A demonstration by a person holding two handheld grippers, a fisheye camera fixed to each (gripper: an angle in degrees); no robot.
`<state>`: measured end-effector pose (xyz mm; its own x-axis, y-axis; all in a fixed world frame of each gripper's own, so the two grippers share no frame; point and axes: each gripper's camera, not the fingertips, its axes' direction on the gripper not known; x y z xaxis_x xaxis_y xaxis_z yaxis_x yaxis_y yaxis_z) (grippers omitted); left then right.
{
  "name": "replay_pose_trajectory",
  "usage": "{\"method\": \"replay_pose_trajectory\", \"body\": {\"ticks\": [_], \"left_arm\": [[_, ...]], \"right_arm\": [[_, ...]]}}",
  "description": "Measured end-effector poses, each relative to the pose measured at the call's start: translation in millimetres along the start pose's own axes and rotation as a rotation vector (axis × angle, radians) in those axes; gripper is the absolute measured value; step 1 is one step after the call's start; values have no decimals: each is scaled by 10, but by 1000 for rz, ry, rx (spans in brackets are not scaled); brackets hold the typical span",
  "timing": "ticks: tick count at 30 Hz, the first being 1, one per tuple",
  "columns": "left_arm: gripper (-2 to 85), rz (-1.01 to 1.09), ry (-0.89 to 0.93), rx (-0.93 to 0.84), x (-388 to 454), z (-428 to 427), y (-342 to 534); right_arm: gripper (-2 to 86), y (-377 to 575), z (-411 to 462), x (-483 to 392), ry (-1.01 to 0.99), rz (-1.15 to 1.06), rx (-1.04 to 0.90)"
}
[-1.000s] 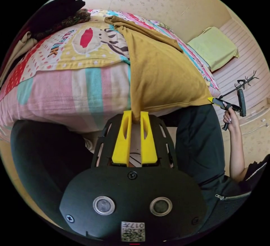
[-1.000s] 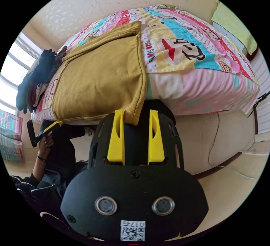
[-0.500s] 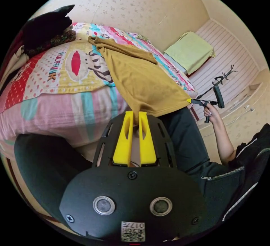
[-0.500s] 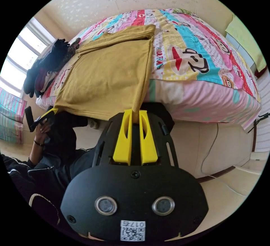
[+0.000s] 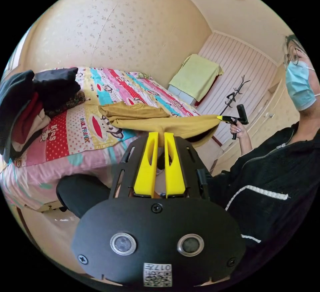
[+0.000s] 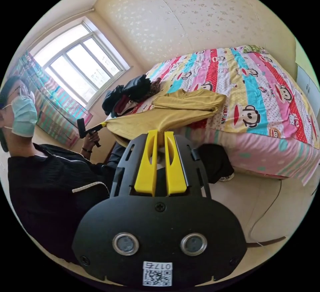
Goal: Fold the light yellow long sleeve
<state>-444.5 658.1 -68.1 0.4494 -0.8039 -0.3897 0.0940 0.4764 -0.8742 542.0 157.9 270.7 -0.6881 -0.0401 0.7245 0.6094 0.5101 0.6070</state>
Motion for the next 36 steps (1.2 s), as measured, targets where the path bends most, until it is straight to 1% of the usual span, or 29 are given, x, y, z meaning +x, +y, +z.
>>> {"method": "replay_pose_trajectory", "body": {"ticks": [2,5,7,9,11,13,15,16,18,20,22,23,25,26,28,29,30,31,33,36], "left_arm": [[36,-19,9,-42,1,-3,67],[36,-58,37,-74,-160,173,94],[37,-98,89,-81,-359,308,-43],[38,-180,176,-68,-751,486,-395],[40,-222,202,-56,-1072,624,-741],[41,-250,178,-56,-1397,805,-1123],[43,-230,144,-35,-1801,1113,-1605],[43,-230,135,-25,-1909,1201,-1709],[46,-268,99,-5,-2383,1592,-2060],[51,-329,76,-28,-2760,1916,-2233],[69,-430,95,-89,-3124,2227,-2291],[84,-465,95,-102,-3283,2337,-2289],[104,-464,44,-58,-3409,2300,-2286],[118,-448,34,-7,-3457,2203,-2277],[123,-400,93,35,-3491,2080,-2244],[121,-380,136,20,-3497,2051,-2208],[118,-375,162,-34,-3483,2072,-2156],[115,-372,168,-70,-3461,2098,-2122],[111,-335,131,-188,-3251,2206,-1920],[110,-274,57,-203,-2836,2237,-1582]], "right_arm": [[58,95,21,80,-17,37,-11],[56,114,246,477,-99,142,-35],[53,-114,368,767,-183,166,-15],[50,-453,408,910,-216,130,9],[47,-872,461,1061,-158,102,7],[43,-1467,608,1364,-69,104,9],[45,-1876,797,1689,-39,141,26],[47,-2116,970,1936,-50,179,34],[50,-2421,1294,2273,-46,193,22],[57,-2587,1653,2582,-46,228,8],[76,-2602,2059,2979,-54,335,-30],[81,-2578,2100,3048,-54,356,-18],[103,-2486,2069,3214,-105,378,92],[112,-2465,2038,3233,-129,372,118],[135,-2341,1896,3208,-191,316,180],[137,-2302,1879,3182,-192,300,179],[137,-2216,1879,3113,-187,270,152],[138,-2113,1924,3025,-173,250,100],[140,-1897,2016,2832,-133,207,21],[142,-1410,2093,2483,-18,144,-6]]}}
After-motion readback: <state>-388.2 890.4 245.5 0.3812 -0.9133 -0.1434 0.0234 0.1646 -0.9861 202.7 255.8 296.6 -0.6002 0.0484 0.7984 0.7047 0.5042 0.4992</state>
